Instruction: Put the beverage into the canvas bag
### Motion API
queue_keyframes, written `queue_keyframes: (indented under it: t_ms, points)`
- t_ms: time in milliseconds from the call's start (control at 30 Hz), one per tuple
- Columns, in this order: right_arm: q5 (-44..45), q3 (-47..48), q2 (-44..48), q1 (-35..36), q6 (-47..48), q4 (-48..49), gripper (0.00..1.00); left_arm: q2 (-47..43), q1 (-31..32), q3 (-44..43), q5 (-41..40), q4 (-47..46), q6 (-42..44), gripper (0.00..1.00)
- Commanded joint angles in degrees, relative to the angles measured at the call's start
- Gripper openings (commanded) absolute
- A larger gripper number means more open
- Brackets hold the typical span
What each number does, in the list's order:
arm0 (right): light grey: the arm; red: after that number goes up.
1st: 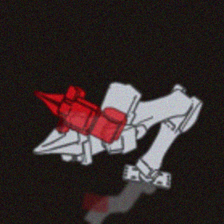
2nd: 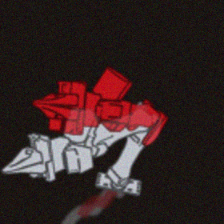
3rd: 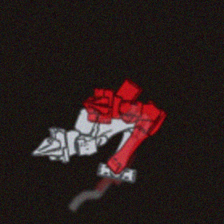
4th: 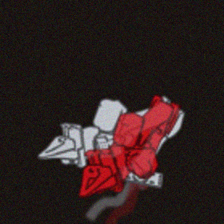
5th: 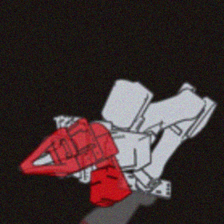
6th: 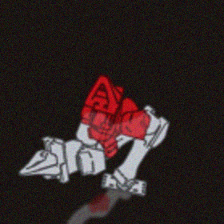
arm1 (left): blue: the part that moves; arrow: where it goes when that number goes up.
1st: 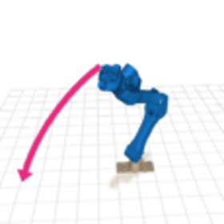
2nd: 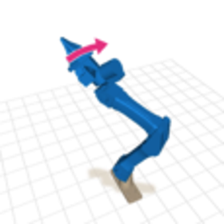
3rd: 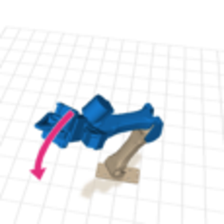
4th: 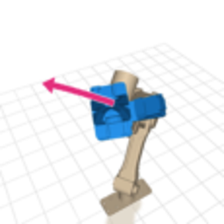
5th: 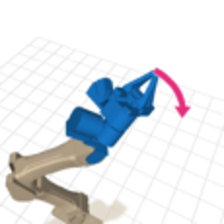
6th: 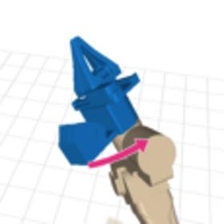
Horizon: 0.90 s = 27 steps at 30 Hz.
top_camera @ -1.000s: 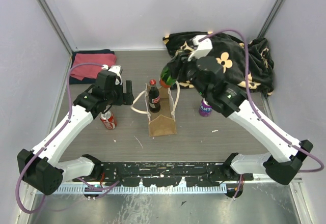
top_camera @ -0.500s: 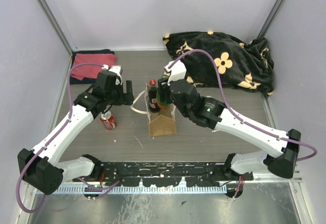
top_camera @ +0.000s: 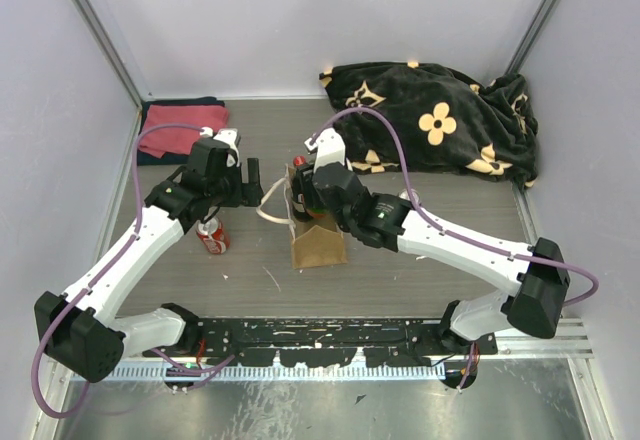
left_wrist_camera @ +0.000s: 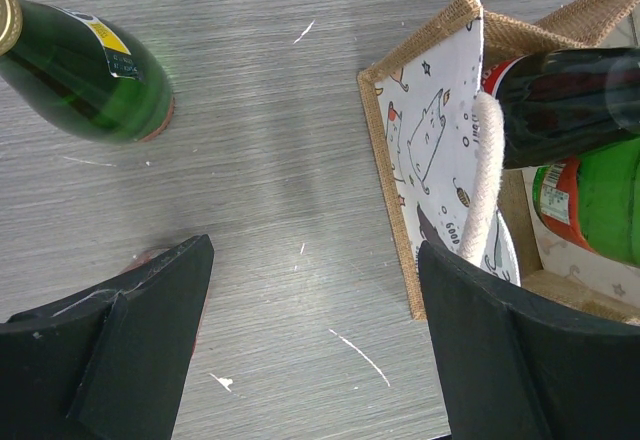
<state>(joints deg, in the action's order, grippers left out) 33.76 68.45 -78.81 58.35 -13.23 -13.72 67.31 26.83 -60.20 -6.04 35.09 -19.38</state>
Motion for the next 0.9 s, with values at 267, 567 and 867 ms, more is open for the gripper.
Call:
queue_keyframes:
  t_ms: [267, 567, 867]
  points:
    - [0.27, -4.13, 1.12, -3.32, -1.95, 14.48, 0.01, -0.79, -0.20, 2.25, 0.61, -0.70, -0.25, 0.91]
    - [-1.52, -6.38, -1.65, -5.59, -2.15, 18.75, 0.01, -1.04, -0.20, 2.55, 0.71, -0.80, -0.23, 0.91]
    - [-1.67, -8.01, -4.63, -5.79, -2.79, 21.04, 0.01, -1.12, -0.19, 2.64, 0.74, -0.81, -0.14, 0.91]
